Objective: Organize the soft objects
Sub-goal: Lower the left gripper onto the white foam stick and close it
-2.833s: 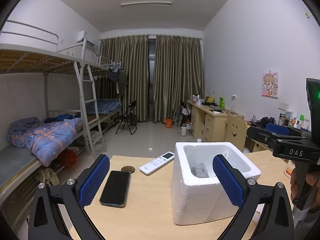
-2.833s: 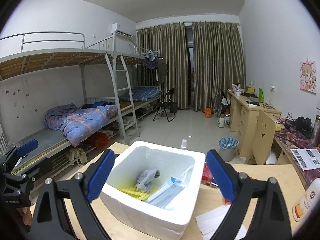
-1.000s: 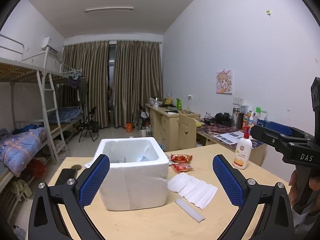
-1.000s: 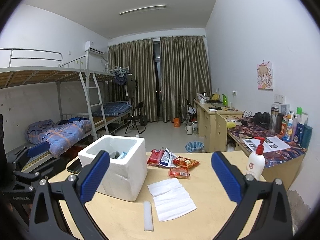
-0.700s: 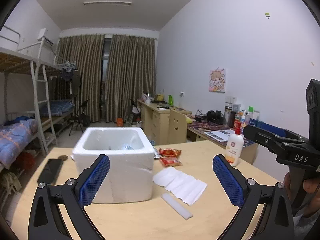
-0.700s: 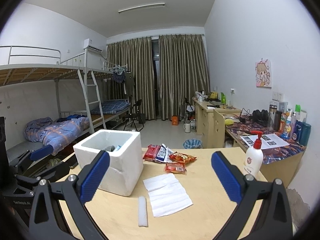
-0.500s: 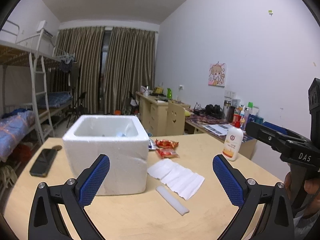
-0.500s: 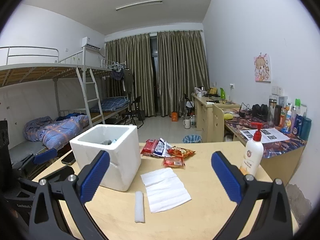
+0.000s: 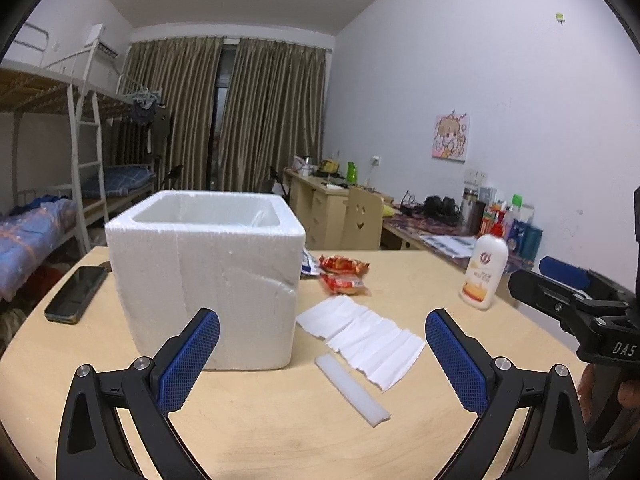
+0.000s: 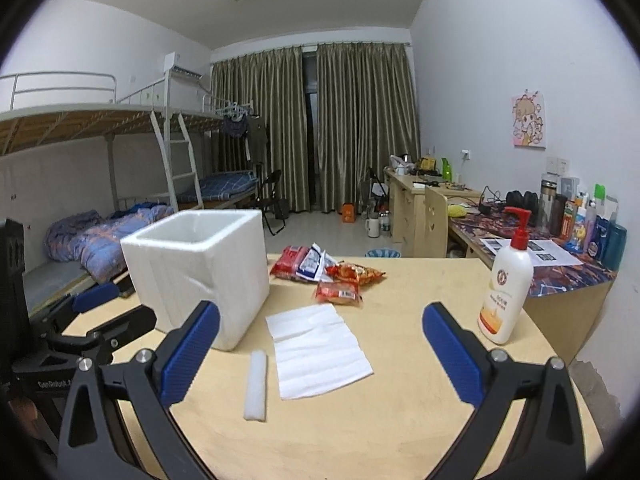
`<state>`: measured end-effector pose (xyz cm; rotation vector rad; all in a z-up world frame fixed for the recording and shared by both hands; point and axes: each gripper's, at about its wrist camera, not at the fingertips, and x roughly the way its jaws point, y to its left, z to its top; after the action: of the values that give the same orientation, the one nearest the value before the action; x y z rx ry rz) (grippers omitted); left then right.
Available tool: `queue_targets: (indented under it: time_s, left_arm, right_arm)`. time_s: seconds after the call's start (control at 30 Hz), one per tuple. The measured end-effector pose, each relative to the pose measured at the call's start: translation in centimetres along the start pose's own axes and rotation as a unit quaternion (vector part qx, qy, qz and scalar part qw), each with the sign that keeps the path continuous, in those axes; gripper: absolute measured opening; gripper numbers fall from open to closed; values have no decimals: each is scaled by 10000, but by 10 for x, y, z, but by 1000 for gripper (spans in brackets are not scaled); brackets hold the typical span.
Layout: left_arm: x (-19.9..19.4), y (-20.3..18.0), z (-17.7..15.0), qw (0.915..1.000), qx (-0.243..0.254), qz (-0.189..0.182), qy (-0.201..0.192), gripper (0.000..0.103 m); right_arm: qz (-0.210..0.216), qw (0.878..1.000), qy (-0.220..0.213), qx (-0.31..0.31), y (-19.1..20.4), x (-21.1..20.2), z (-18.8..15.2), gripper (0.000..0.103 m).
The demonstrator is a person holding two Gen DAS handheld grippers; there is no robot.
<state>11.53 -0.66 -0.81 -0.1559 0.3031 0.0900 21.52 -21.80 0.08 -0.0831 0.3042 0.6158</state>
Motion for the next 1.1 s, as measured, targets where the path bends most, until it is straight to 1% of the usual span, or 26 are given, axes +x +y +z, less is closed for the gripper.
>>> queue_targets:
  time_s: [0.13, 0.3, 0.57, 0.7, 0.8, 0.9, 1.0, 1.07, 1.1]
  left_arm:
    - [12, -3, -10, 9998, 52, 20, 168, 103]
    - [29, -9, -21, 9992, 46, 45, 396, 103]
    - [56, -16, -37, 9973, -46, 215, 699, 103]
    - [72, -22, -44, 9954, -43, 278, 912, 103]
    - [81, -23, -46, 9935, -151, 287, 1094, 103]
    - [93, -25, -48, 9893, -222, 478, 1358, 103]
    - [103, -29, -50, 9862, -266, 503, 1553, 99]
    - [108, -34, -51, 9851, -242, 512, 1623, 94]
    - [111, -35, -51, 9843, -218, 560, 1659, 88]
  right_arm:
    - [33, 9999, 114, -23, -3, 7, -8, 103]
    - [86, 9996, 258, 107, -14, 16, -17, 103]
    - [192, 9984, 503, 142, -29, 33, -29, 103]
    - [183, 9978, 592, 215, -39, 38, -32, 103]
    - [246, 9975, 626, 236, -44, 40, -34, 103]
    - [329, 9972, 634, 243, -47, 41, -36, 103]
    - [388, 9967, 673, 237, -51, 43, -37, 103]
    - [429, 9961, 730, 237, -53, 47, -37, 103]
    - [440, 9960, 748, 217, -54, 48, -37, 103]
